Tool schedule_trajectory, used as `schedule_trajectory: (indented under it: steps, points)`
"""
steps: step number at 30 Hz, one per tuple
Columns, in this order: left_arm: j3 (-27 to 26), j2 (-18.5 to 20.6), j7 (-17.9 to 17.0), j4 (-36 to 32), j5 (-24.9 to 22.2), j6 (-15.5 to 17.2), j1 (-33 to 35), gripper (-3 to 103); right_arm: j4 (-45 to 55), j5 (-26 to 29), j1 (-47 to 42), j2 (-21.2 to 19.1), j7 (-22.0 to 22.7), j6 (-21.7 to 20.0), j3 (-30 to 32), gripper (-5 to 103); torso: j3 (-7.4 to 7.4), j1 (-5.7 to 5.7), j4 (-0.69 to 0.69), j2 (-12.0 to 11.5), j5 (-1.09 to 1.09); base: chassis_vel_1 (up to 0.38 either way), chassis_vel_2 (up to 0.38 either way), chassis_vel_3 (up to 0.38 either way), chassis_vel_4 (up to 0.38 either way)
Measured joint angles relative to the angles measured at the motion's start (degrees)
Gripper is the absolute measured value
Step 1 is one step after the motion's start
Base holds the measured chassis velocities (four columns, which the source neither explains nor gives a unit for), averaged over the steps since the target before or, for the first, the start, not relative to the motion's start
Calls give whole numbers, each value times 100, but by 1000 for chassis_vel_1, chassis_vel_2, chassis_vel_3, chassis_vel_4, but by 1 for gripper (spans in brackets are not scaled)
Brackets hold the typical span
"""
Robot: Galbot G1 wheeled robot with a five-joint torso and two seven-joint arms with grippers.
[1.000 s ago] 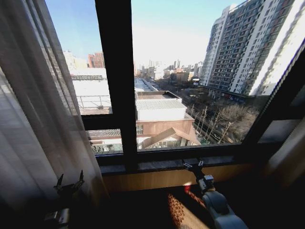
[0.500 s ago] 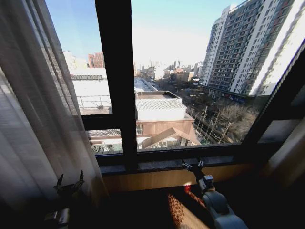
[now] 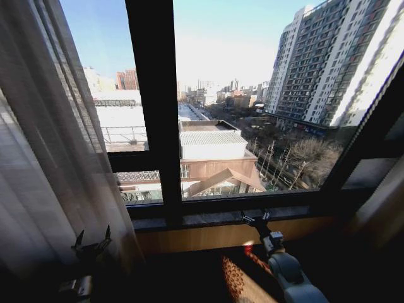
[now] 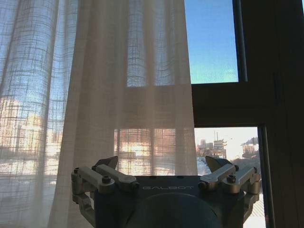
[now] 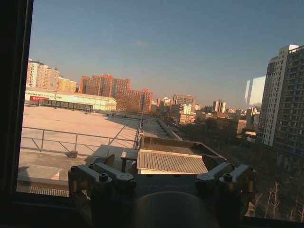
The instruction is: Open the curtains by pulling them apart, changing their state from closed to fully open.
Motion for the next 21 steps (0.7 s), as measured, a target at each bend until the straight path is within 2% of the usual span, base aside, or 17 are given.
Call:
schedule_trajectory:
  steps: [21]
  points:
    - [0,0,0,0,0,0,0,100,0,0,0,0,0,0,0,100,0,0,0,0,0,0,0,0,0]
